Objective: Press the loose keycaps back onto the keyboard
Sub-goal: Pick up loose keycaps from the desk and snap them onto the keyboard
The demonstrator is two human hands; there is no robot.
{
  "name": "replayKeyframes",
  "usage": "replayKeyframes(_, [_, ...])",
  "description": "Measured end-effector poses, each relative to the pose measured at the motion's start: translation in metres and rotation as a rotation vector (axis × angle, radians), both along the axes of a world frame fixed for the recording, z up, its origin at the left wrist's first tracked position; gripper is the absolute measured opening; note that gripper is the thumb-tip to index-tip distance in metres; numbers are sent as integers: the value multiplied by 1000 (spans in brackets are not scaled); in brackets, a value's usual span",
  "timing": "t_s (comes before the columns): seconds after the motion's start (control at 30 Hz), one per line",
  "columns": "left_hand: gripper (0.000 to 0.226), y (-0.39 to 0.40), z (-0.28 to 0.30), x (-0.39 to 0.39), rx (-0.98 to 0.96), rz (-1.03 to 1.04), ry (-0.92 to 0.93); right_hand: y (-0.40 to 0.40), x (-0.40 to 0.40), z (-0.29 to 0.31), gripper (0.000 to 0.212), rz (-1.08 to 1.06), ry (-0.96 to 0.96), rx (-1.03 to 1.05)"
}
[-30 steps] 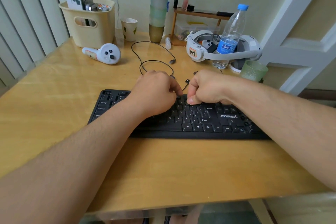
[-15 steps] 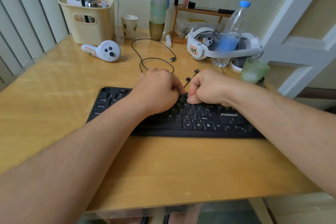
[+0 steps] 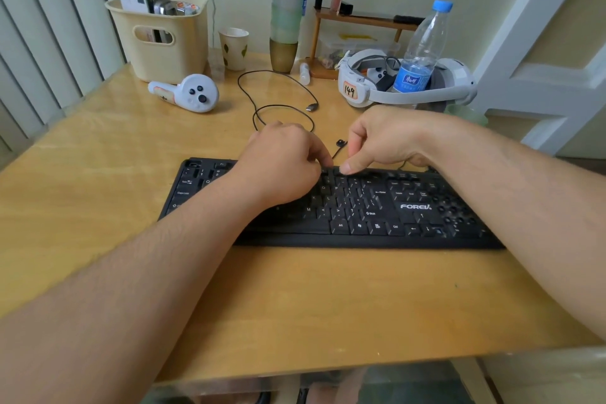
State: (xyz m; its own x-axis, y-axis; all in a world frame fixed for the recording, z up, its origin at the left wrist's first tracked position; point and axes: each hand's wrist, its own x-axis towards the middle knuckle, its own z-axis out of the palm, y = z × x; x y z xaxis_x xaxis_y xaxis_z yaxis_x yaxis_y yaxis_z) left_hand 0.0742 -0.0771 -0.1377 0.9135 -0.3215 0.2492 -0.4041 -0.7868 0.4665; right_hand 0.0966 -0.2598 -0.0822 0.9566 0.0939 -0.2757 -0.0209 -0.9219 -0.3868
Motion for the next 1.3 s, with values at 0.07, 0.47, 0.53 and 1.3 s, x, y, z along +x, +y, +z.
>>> replayKeyframes(0.07, [36,0,-1,0,5,-5,2,1,0,-7,24,10,8,-45])
replayKeyframes(0.47, [32,-2,-1,-4,207,-120,55,-22,29,-9,18,-1,-212,71])
replayKeyframes(0.53, [35,2,3,-2,185,-97,24,-23,39,-19,10,-4,-309,51])
replayKeyframes(1.3, [11,17,7,7,-507,82,-114,23,1,-36,5,-141,-160,1248])
